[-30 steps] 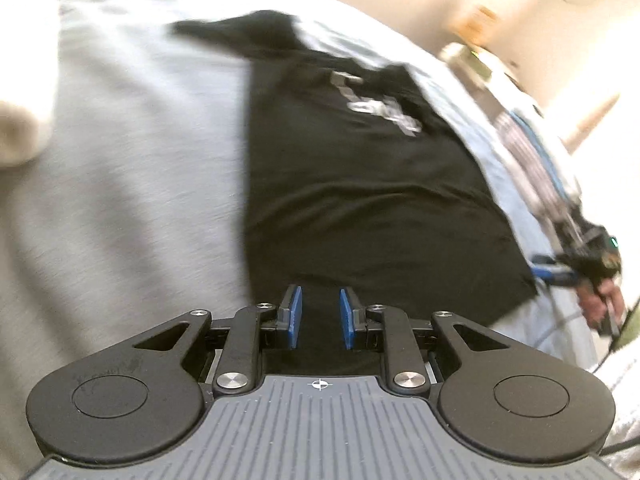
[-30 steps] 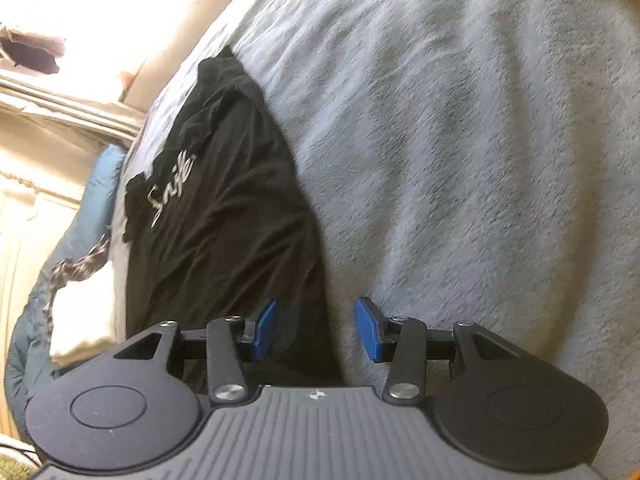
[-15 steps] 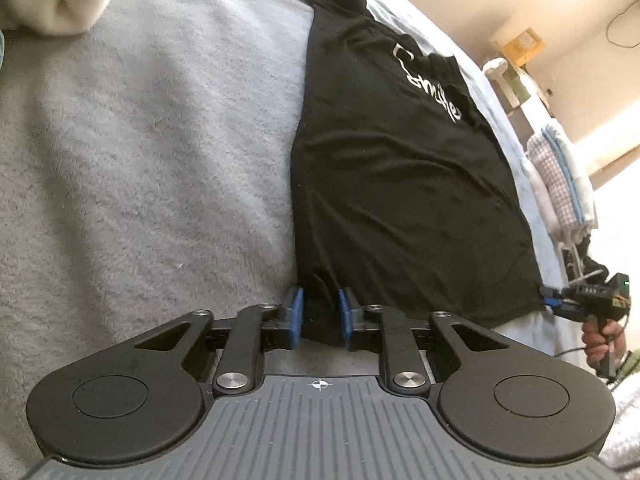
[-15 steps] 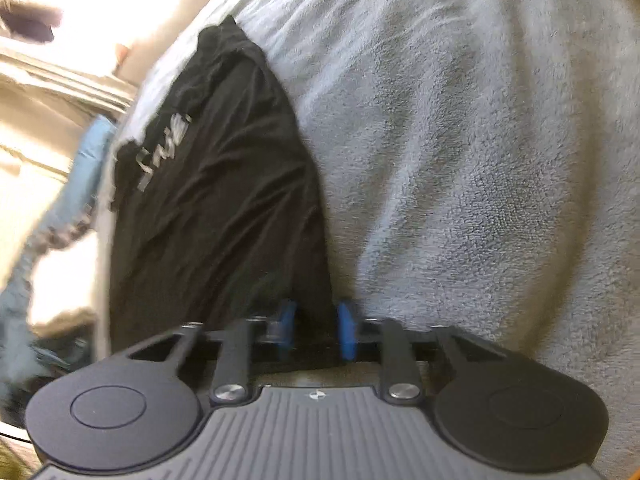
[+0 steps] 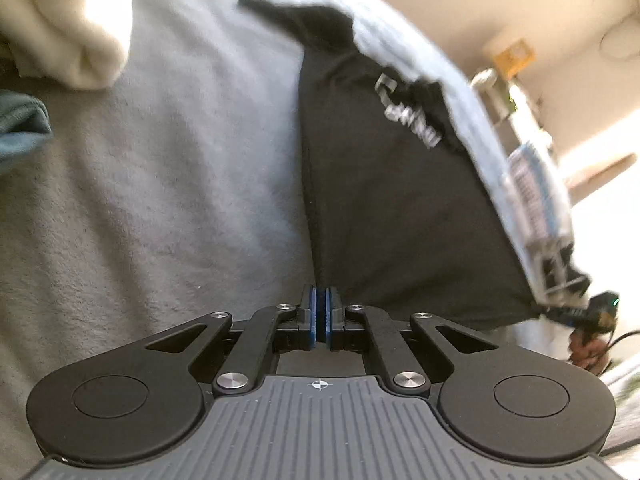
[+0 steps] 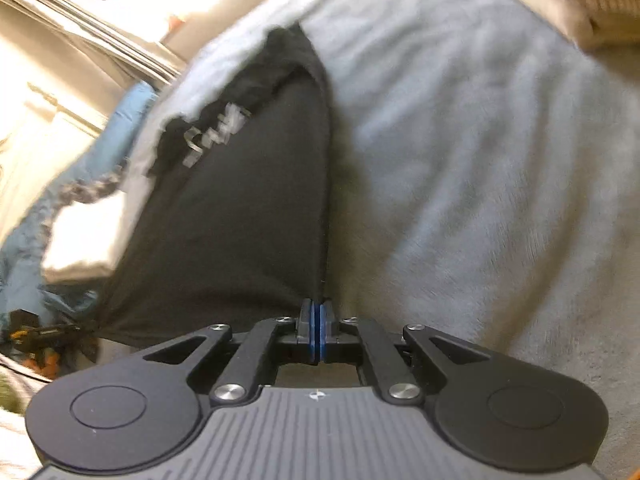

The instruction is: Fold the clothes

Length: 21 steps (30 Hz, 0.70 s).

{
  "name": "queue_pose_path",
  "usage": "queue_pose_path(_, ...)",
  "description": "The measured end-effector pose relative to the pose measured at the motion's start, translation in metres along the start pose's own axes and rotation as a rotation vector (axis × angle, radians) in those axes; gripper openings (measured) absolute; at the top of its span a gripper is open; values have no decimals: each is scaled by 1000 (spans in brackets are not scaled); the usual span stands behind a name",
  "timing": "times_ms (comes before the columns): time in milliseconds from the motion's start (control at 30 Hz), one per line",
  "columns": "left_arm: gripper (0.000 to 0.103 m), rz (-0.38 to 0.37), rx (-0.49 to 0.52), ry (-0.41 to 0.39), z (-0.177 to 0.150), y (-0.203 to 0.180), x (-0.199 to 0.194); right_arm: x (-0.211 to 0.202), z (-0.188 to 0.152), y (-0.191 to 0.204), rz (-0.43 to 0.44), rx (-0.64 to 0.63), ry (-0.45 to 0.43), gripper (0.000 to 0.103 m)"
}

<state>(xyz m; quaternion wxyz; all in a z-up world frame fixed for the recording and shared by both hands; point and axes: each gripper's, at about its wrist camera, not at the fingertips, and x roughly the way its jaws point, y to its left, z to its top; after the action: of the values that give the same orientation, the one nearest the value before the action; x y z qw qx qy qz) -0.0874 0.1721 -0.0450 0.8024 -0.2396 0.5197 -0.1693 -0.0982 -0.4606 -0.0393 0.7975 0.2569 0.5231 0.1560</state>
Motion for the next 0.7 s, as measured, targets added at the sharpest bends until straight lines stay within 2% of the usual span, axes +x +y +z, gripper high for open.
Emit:
queue_pose_path(167, 4, 77, 84, 18, -3, -2, 8, 36, -11, -21, -66, 35, 67, 1)
queue_pose_path(267, 7, 122, 134, 26, -5, -4, 12, 28, -9, -17, -95, 27, 65, 5)
queue_pose_path(300, 9, 138, 150, 28, -6, -5, 13, 22, -9, -13, -122, 7, 60, 12)
queue_pose_path(333, 13, 153, 167, 31, -6, -5, 14, 16, -8, -9, -148, -12, 56, 14)
queue_pose_path(433, 14, 203, 230, -6, -4, -12, 7, -6, -5, 13, -189, -99, -6, 14)
queue_pose_path(533, 14, 123, 273, -11, 6, -27, 13, -1, -3, 48, -118, -222, -32, 14)
queue_pose_path(633, 14, 51, 364, 37, 6, -52, 43, 43, -3, 80, -71, -366, 47, 14)
queue_pose_path(700, 14, 47, 456, 66, 1, -69, 64, 67, -5, 86, -61, -418, 108, 13)
